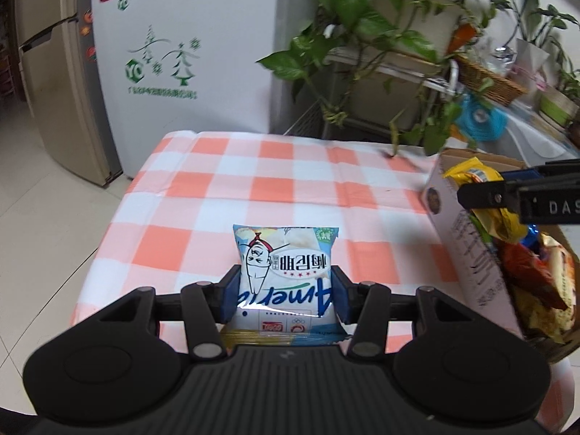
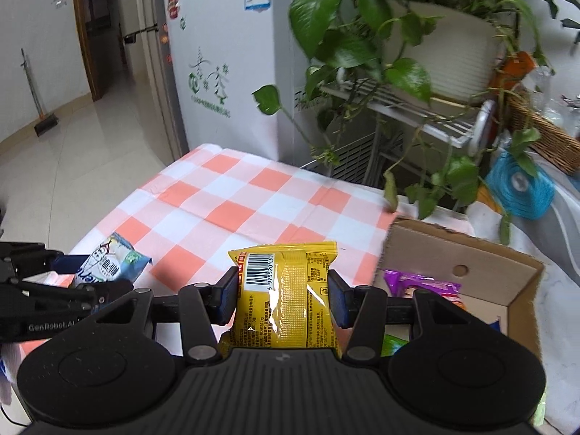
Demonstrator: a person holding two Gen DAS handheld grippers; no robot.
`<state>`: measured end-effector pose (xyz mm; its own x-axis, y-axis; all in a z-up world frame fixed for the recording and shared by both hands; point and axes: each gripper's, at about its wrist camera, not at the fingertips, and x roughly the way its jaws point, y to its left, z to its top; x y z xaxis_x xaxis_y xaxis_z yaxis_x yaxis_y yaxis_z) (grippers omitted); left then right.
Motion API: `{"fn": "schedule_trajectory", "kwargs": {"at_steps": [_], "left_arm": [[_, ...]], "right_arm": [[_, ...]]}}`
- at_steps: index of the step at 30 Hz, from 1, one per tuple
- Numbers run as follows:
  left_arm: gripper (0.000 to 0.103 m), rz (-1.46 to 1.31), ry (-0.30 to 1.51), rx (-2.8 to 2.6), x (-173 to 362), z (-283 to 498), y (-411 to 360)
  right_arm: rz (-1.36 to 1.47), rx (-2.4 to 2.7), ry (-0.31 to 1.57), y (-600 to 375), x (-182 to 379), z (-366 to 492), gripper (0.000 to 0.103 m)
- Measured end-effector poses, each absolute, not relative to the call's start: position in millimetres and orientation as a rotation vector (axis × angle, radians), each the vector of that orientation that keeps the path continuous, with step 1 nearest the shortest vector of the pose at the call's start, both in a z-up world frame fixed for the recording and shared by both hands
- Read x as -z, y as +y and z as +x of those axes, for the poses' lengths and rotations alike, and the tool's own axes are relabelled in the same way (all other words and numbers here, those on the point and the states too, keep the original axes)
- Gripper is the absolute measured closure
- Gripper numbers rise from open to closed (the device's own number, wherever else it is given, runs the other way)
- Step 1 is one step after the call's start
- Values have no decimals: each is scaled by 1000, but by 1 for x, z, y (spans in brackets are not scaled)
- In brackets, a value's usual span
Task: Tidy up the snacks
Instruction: 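Lift both held bags and carry them over the cardboard box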
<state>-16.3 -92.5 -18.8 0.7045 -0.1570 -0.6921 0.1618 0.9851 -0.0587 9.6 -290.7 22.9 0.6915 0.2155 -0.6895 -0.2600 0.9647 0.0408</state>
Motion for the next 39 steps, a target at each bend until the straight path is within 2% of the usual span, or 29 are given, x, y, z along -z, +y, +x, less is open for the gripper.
{"fn": "schedule_trajectory", "kwargs": {"at_steps": [18, 39], "left_arm": [[54, 18, 736, 291, 2, -30, -149], [54, 5, 725, 454, -7, -13, -246]], "right_arm": [[45, -102, 675, -374, -44, -21, 46], [156, 16, 659, -410, -46, -13, 46]]}}
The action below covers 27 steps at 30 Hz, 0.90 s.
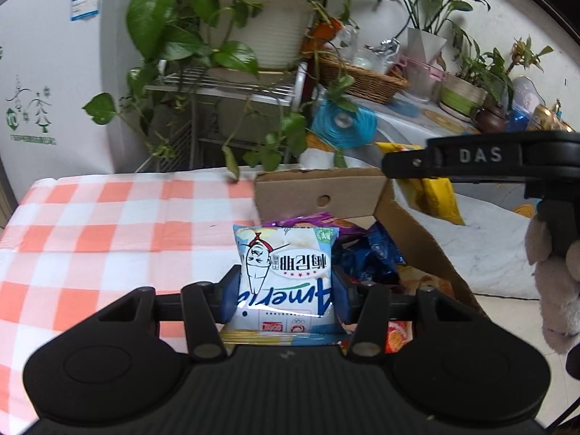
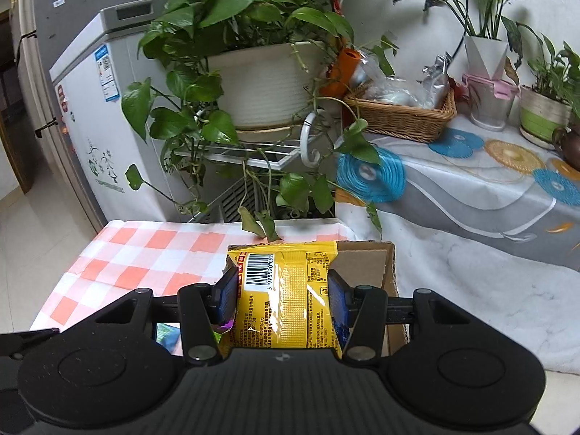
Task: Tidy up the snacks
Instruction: 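Lift both held bags and carry them over the cardboard box, then open both tools to drop the yellow and America bags into the box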
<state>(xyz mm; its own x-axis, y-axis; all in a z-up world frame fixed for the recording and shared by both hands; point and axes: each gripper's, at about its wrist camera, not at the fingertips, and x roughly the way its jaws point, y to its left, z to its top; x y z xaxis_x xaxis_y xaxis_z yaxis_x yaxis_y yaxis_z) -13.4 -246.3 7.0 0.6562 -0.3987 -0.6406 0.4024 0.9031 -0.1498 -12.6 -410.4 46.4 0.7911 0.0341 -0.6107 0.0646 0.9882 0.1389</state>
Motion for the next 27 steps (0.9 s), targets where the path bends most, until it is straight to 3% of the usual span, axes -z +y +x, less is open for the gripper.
{"fn": "schedule_trajectory", "kwargs": {"at_steps": [16, 19, 21, 22, 27], "left_arm": [[53, 21, 755, 473, 4, 6, -282], [46, 34, 747, 473, 2, 5, -285], [27, 39, 739, 463, -1, 3, -285], [23, 47, 738, 450, -2, 2, -285], [17, 72, 734, 444, -9, -4, -280]], "right_arm": [[215, 83, 722, -425, -32, 5, 45], [232, 93, 733, -427, -28, 8, 37], [235, 95, 728, -427, -28, 7, 31], [238, 95, 726, -427, -28, 7, 27], [248, 100, 720, -427, -28, 4, 24]]}}
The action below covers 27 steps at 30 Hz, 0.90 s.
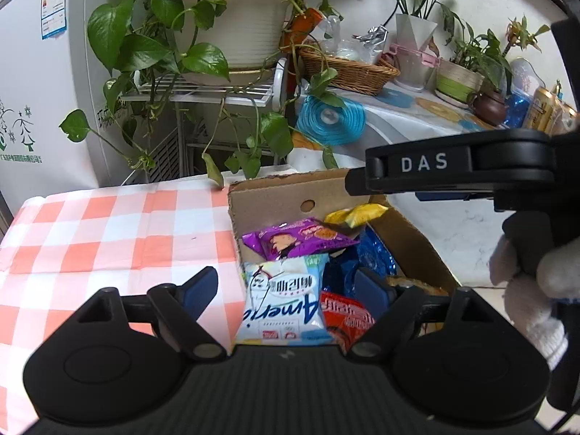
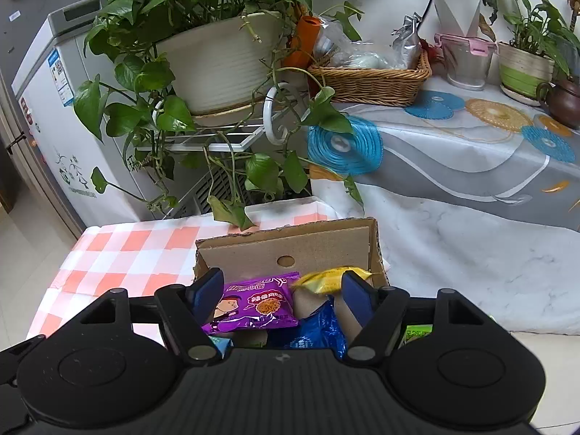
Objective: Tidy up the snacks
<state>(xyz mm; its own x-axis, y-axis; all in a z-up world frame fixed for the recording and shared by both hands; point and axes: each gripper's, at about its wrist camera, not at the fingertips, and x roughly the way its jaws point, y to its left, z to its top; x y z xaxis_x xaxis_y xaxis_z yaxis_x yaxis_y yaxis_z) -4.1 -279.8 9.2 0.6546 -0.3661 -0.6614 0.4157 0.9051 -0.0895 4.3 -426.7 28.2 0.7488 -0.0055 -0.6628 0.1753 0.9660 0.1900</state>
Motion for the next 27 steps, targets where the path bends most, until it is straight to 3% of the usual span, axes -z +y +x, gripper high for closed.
{"fn": "schedule_trajectory", "kwargs": {"at_steps": [4, 27], "left_arm": [[16, 88, 750, 424, -11, -10, -272], [6, 80, 854, 279, -8, -31, -221]], "right_arm": [[246, 111, 726, -425, -27, -1, 15], [65, 189, 867, -393, -24, -47, 1]]}}
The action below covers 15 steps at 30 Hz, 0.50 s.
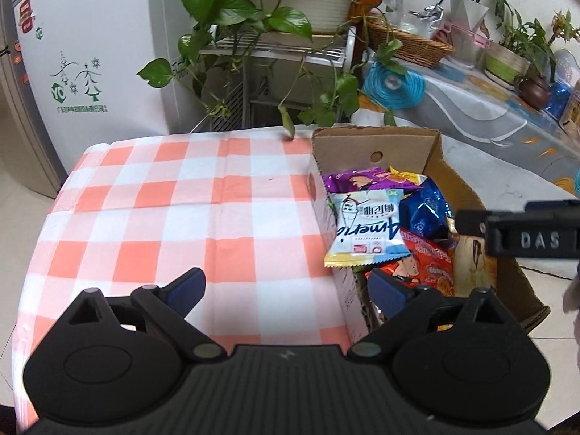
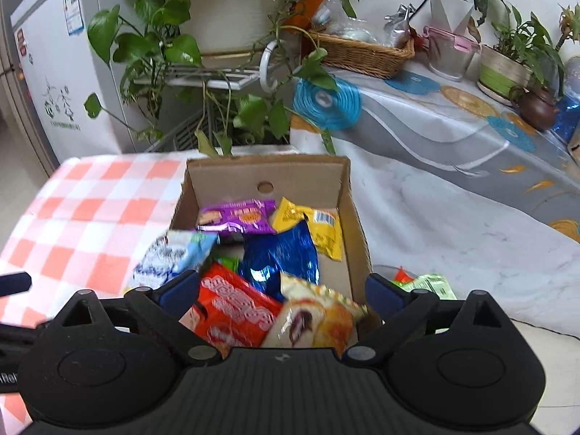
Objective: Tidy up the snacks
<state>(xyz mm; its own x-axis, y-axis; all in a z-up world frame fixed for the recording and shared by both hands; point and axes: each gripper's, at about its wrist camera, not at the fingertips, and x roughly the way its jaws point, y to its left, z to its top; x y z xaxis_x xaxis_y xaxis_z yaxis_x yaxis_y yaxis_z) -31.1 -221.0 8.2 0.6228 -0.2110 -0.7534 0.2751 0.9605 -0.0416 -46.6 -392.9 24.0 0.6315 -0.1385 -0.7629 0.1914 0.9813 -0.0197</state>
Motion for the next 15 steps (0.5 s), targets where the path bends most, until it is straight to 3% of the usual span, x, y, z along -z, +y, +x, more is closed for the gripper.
{"fn": "schedule_trajectory", "kwargs": {"at_steps": [15], "left_arm": [[4, 145, 852, 223, -14, -41, -225]], "right_arm": [[-6, 196, 911, -377, -24, -64, 0]]}}
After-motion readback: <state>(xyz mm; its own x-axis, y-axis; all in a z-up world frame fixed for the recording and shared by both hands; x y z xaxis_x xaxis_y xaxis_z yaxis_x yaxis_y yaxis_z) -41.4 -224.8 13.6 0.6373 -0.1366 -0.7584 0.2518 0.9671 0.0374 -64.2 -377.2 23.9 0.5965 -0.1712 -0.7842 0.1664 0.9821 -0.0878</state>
